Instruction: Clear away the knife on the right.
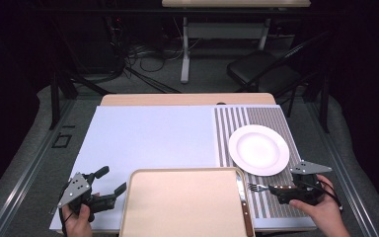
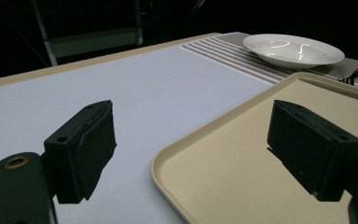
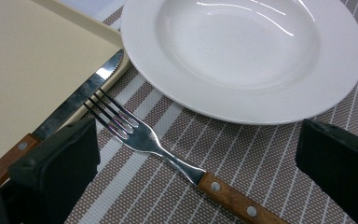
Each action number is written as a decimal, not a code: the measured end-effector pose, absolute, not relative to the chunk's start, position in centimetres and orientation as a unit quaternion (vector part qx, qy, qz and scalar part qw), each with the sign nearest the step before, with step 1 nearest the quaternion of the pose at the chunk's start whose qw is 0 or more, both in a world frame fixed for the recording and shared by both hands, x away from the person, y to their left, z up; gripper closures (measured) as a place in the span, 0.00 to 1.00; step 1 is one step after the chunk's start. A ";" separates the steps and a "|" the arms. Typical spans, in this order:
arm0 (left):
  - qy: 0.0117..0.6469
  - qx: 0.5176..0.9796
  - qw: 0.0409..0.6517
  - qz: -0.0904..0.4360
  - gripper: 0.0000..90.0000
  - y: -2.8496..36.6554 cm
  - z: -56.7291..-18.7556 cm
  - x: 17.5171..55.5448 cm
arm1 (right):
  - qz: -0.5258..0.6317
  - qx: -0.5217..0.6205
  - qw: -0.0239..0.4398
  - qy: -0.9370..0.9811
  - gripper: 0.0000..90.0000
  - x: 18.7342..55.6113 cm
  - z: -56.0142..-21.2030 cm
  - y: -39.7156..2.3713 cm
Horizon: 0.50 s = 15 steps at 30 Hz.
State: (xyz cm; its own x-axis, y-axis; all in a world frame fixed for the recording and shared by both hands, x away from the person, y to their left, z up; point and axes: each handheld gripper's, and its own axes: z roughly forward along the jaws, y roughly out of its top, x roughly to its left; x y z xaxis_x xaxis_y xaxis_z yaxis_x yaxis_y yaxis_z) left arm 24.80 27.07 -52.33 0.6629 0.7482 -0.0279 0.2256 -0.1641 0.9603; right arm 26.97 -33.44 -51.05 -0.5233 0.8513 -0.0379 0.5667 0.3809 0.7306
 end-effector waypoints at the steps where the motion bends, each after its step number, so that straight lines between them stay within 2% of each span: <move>1: 0.337 0.725 0.552 0.237 0.17 27.1 -52.3 24.8 | 0.334 0.436 0.213 0.808 0.00 27.0 -51.0 -33.5; 15: 0.338 0.725 0.552 0.233 0.17 27.0 -52.4 24.8 | 0.288 0.393 0.226 0.844 0.00 27.0 -51.8 -34.2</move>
State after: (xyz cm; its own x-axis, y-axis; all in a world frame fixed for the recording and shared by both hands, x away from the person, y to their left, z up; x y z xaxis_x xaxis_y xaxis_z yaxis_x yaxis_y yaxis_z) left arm 24.84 27.02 -52.39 0.6626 0.7482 -0.0351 0.2328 -0.1612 0.9591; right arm 27.03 -34.24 -51.76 -0.5888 0.7932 -0.1552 0.5330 0.5254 0.6632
